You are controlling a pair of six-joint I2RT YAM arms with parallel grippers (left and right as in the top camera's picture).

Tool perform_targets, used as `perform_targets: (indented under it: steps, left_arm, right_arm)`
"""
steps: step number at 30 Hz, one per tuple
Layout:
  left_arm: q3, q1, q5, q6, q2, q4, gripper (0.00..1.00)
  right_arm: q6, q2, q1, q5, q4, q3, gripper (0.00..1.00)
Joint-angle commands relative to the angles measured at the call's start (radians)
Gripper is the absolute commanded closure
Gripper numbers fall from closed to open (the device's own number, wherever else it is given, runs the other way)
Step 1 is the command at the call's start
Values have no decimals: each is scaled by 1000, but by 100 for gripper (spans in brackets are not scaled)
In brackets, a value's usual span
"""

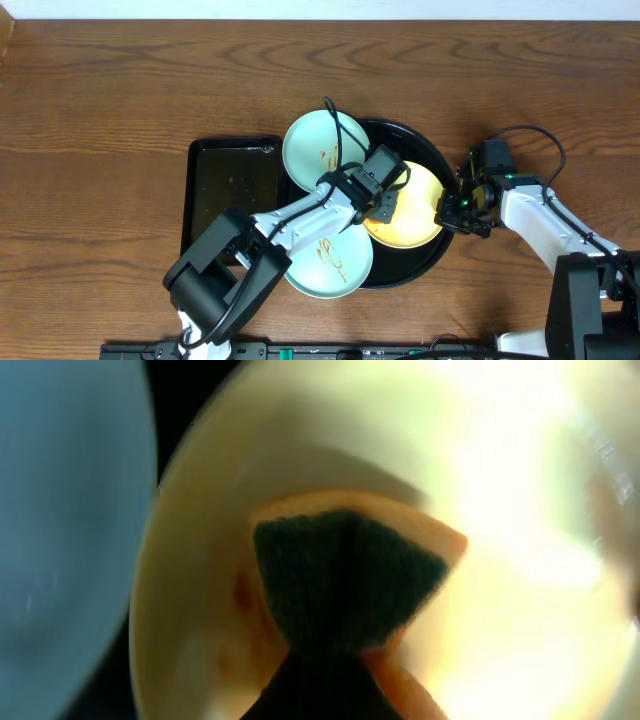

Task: Clean dirty plates on tray and stack at the side
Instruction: 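Scrub the yellow plate with the sponge held in the left gripper, then lift the yellow plate off the round tray with the right gripper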

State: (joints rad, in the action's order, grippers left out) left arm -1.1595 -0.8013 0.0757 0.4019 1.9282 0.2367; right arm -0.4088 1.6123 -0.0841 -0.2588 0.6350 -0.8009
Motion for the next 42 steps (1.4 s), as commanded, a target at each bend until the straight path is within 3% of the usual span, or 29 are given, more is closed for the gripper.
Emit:
perform_targets:
  steps: [1,6,10,18,24,27,35,42]
  left_arm:
    - [4,6,-73,-53,9,-97,92]
    - [4,6,-67,-3,9,-193,93]
    - [4,6,98,-1,-11,-90,93]
    - [4,40,66,-54,-215,142,93]
    - [4,142,-17,-53,-359,265,93]
    - [4,216,-17,-53,-400,318,93]
    - [4,361,-17,-53,-408,446,93]
    - [4,441,-17,-58,-408,508,93]
  right_arm:
    - [25,4,-5,7,16,9,99]
    - [25,4,-5,7,16,9,99]
    - [25,4,-5,7,14,9,99]
    - [66,4,-5,7,7,9,99]
    - [101,4,-5,-7,-28,9,99]
    - [198,4,-5,-103,-115,9,99]
    - [261,-16,-3,-77,-208,-7,99]
    - [283,-186,-4,93,-169,-20,99]
